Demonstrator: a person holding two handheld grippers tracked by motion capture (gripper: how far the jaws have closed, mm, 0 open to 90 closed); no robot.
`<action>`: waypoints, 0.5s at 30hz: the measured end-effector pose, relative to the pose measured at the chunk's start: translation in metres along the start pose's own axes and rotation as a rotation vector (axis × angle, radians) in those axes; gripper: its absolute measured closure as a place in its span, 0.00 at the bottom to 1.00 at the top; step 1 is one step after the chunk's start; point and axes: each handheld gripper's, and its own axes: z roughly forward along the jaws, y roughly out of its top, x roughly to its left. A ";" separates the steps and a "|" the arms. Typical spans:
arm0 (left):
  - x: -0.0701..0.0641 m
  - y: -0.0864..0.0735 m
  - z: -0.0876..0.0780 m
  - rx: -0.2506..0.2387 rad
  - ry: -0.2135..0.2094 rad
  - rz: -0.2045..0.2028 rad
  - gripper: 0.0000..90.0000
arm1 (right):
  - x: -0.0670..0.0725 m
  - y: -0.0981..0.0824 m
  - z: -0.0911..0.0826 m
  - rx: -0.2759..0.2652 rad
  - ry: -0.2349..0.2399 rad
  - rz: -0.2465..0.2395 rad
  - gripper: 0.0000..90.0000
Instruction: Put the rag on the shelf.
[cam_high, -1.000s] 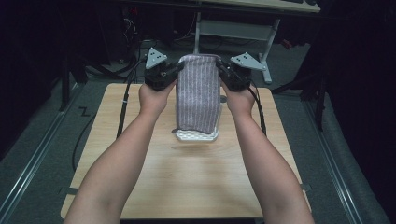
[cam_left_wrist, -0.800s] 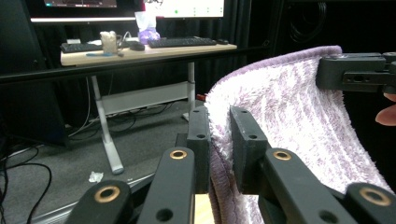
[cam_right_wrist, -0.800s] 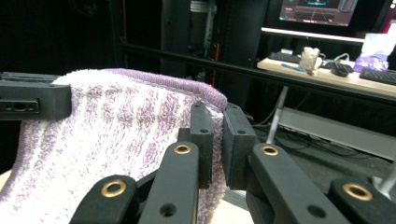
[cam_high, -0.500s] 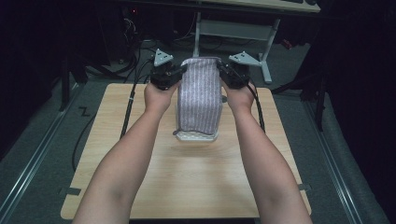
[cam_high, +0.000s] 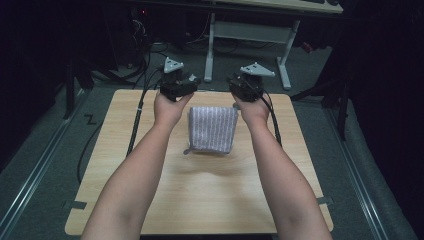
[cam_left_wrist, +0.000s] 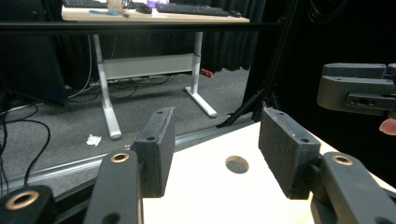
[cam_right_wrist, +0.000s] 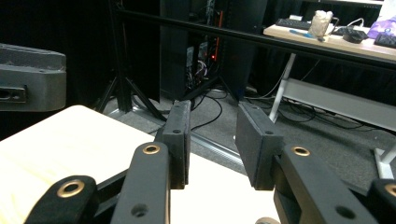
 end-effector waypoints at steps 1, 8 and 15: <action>0.000 -0.001 -0.001 -0.003 0.002 0.000 0.51 | 0.000 -0.001 -0.001 -0.002 0.003 0.002 0.73; 0.000 -0.011 -0.015 -0.014 0.007 -0.007 0.51 | 0.007 -0.004 -0.006 0.019 0.041 -0.003 0.68; -0.004 -0.016 -0.028 -0.015 0.009 0.032 0.51 | 0.017 -0.009 -0.016 0.013 0.048 -0.004 0.66</action>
